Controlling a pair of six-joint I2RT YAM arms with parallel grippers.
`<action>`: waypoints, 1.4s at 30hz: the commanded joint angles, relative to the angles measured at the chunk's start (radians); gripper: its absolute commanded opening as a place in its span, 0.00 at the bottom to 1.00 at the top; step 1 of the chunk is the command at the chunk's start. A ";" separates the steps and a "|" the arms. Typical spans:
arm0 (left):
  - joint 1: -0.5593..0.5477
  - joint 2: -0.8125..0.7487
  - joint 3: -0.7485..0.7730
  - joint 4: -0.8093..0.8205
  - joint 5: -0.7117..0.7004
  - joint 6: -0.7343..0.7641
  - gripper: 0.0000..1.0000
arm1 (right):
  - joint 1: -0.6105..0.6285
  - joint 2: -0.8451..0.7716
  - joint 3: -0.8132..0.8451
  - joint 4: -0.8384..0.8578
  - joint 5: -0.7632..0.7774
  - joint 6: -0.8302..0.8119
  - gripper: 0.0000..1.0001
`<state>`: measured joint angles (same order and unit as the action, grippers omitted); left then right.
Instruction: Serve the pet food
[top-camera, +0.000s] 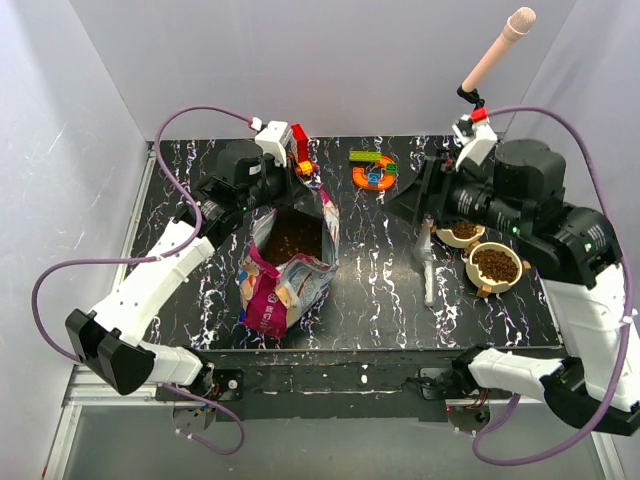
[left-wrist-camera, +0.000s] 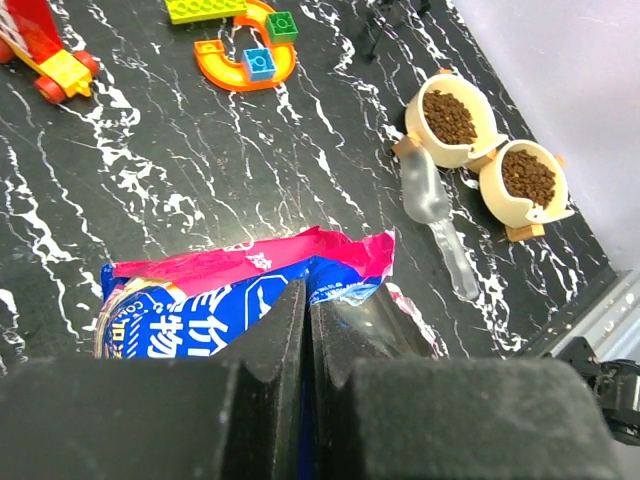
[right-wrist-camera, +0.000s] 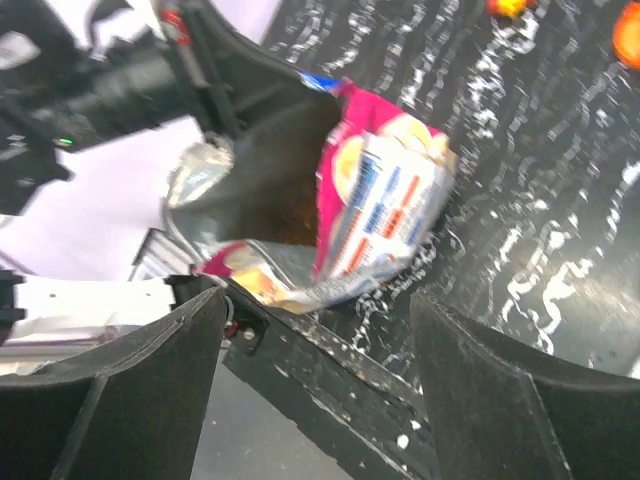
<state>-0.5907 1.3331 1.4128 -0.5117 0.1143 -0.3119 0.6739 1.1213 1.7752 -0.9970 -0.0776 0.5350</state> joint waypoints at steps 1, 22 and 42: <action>-0.006 -0.028 0.097 0.079 0.137 -0.072 0.00 | -0.075 0.216 0.114 0.003 -0.246 -0.092 0.80; -0.006 0.081 0.210 -0.008 0.364 -0.040 0.00 | -0.120 0.497 -0.043 0.122 -0.576 0.764 0.64; -0.029 -0.222 0.379 -0.689 0.094 -0.145 0.56 | -0.191 0.587 -0.022 0.344 -0.544 0.922 0.01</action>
<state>-0.6186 1.1446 1.7386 -1.0027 0.2897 -0.3828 0.4942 1.6699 1.6653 -0.6796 -0.6727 1.4490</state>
